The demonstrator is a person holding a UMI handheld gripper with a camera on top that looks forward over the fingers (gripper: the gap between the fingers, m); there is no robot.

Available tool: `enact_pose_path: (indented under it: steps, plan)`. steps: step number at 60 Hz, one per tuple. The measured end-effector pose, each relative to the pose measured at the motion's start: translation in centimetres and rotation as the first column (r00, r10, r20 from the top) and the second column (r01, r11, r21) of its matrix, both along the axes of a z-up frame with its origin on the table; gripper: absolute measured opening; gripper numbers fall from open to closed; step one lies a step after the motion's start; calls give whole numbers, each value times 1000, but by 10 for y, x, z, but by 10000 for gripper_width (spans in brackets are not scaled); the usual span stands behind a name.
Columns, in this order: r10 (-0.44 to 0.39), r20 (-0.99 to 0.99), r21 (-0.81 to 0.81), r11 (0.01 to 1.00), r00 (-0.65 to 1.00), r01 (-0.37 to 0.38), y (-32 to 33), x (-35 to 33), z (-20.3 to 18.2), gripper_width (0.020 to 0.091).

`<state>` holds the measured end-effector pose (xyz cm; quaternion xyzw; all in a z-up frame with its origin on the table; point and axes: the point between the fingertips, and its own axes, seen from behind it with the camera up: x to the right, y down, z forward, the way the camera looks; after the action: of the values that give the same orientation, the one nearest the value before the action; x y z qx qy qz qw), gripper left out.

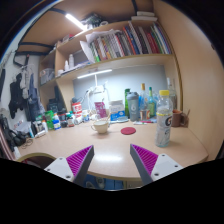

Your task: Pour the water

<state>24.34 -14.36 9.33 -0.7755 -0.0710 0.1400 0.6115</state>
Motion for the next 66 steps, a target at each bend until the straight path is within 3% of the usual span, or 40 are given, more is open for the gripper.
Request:
enact_pose_path:
  steps: [19,32,38,66]
  plan:
    - [-54,85,100,994,995,45,16,32,14,829]
    - [-248,108,189,956,963,225,61,123,35,828]
    - [-289,90,192,944,953,268,88,149,35,830]
    - [-296,156,164,949,942,271,211,184,1,820]
